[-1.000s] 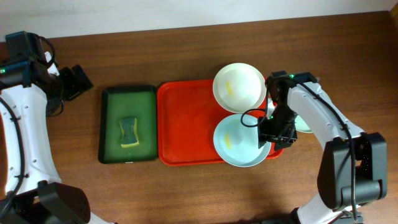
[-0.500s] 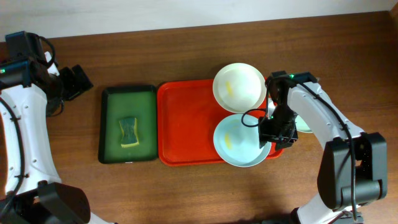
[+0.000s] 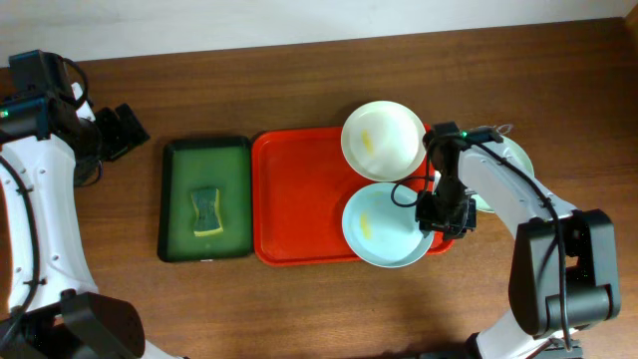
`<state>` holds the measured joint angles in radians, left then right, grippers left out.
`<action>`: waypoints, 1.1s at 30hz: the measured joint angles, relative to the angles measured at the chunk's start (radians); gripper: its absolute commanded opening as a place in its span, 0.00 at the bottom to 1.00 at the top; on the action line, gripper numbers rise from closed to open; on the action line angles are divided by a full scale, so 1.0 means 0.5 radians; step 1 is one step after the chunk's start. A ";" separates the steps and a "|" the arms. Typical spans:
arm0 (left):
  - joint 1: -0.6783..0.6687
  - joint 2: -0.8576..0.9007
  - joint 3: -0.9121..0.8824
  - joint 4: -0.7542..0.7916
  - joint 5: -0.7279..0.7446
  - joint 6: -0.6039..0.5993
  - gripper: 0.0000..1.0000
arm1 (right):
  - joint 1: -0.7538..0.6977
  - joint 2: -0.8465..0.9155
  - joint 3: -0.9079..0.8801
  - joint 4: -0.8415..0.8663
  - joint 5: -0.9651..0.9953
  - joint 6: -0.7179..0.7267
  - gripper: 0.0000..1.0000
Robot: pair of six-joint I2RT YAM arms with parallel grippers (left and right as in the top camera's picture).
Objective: Clean dirty plates on tray and stack at the side
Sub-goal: 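Release the plate and move the right gripper to the lower light-green plate, then grasp the lower light-green plate rim and drag it left on the tray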
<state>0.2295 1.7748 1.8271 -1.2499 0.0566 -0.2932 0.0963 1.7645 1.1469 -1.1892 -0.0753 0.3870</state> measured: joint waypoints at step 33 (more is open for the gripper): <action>0.000 0.000 0.000 -0.001 -0.001 0.000 0.99 | 0.339 -0.005 -0.201 0.813 -0.774 0.495 0.04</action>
<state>0.2295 1.7748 1.8271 -1.2503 0.0563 -0.2932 0.2657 1.7618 1.0466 -0.7830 -0.4625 0.6346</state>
